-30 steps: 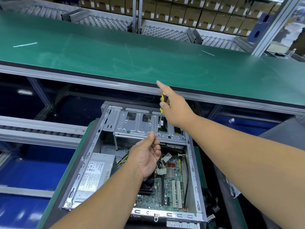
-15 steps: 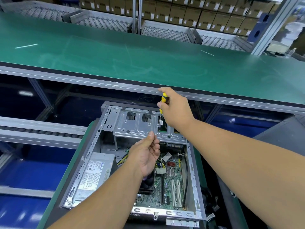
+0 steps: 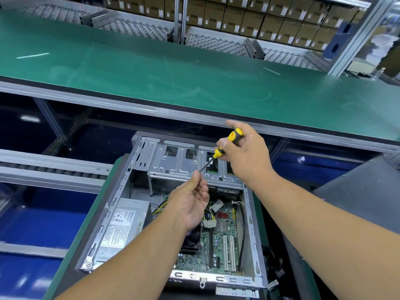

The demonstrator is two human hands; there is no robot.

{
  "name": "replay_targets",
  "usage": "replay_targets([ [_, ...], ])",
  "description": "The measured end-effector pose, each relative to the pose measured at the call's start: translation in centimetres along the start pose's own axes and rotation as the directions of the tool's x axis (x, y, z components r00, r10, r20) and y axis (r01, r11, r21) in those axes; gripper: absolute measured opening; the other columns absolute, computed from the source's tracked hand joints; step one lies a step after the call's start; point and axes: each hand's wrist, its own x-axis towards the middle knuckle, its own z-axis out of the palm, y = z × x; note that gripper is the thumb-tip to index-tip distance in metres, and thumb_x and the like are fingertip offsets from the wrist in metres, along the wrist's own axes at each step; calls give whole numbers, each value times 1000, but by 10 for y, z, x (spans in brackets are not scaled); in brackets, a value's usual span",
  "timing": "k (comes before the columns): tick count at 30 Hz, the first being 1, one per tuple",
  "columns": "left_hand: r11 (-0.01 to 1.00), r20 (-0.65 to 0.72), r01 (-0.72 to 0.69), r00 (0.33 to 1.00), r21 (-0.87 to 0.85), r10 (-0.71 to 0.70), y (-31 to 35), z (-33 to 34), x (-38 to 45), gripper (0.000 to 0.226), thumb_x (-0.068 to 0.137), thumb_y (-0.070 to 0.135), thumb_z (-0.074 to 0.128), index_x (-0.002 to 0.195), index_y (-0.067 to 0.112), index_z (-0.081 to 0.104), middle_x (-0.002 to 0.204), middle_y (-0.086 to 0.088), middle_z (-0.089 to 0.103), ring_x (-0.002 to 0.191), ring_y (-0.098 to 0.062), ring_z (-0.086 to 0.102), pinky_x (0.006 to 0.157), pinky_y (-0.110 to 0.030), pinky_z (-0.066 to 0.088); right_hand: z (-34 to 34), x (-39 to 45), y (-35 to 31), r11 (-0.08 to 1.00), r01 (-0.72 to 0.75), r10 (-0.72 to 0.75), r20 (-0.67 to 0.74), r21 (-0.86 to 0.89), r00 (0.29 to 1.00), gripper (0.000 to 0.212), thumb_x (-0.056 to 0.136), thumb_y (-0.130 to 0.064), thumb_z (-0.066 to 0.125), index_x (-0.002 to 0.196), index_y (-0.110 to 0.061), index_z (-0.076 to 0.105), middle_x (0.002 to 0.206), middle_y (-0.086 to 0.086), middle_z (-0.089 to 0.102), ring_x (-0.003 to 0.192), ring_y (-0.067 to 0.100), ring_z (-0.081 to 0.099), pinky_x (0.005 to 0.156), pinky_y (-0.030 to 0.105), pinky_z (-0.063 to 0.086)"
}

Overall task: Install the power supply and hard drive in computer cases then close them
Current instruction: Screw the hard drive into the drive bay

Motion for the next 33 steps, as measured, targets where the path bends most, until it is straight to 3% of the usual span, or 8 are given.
replay_targets([
  [3, 1000, 19, 6, 1000, -29, -6, -1, -1, 1, 22, 78, 25, 80, 86, 6, 73, 75, -6, 67, 56, -10, 59, 49, -19, 51, -2, -6, 0, 999, -26, 26, -7, 37, 1000, 42, 98, -9, 68, 137, -24, 58, 89, 1, 60, 91, 19, 75, 72, 32, 64],
  [11, 998, 18, 12, 1000, -65, -11, -1, -1, 1, 25, 77, 28, 80, 88, 7, 72, 76, -6, 67, 57, -10, 60, 49, -19, 51, -5, -11, -4, 998, -21, 22, -23, 54, 999, 42, 98, -6, 67, 134, -27, 59, 106, 23, 63, 93, 21, 75, 75, 32, 64],
  [16, 996, 6, 25, 1000, -82, -24, 0, 1, 0, 25, 81, 30, 78, 89, 7, 71, 74, -4, 66, 56, -9, 60, 47, -18, 49, -5, -11, -3, 999, 0, 1, -3, 49, 1000, 44, 98, -8, 67, 136, -26, 58, 104, 22, 64, 93, 20, 76, 76, 31, 64],
  [20, 996, 29, 50, 998, -77, -48, 4, 3, -1, 29, 78, 30, 79, 93, 7, 69, 73, -4, 65, 55, -9, 59, 46, -18, 48, -6, -10, -3, 998, 9, -12, 34, 70, 999, 45, 98, -8, 67, 140, -22, 56, 94, 9, 70, 92, 22, 76, 78, 33, 64],
  [24, 996, -47, 61, 997, 64, -58, 7, 4, -4, 61, 77, 61, 75, 95, 3, 70, 74, -6, 66, 53, -11, 58, 45, -20, 48, -8, -5, 0, 998, 31, -34, 49, 56, 998, 42, 97, -5, 66, 135, -22, 59, 93, 6, 72, 93, 23, 76, 81, 41, 65],
  [27, 982, -176, 89, 983, 166, -60, 5, 1, -4, 75, 83, 75, 64, 90, 0, 71, 70, -9, 66, 50, -14, 56, 44, -22, 45, -8, 0, 6, 990, 74, -69, 49, -123, 996, 42, 97, -11, 66, 134, -32, 58, 94, -1, 71, 96, 20, 73, 90, 44, 61],
  [30, 982, -223, 116, 972, 148, -81, 4, -3, -5, 62, 99, 56, 48, 86, -1, 69, 64, -11, 65, 47, -15, 54, 42, -24, 40, -8, 3, 13, 946, 108, -88, 80, -306, 993, 44, 99, -17, 67, 137, -36, 56, 95, -10, 70, 95, 10, 70, 91, 34, 58],
  [33, 986, -241, 116, 967, 123, -84, 4, -4, -6, 50, 99, 39, 43, 85, -1, 68, 62, -12, 64, 46, -16, 53, 42, -24, 39, -6, 3, 17, 929, 123, -95, 95, -350, 991, 45, 100, -19, 66, 138, -39, 54, 95, -13, 70, 92, 5, 68, 82, 24, 54],
])
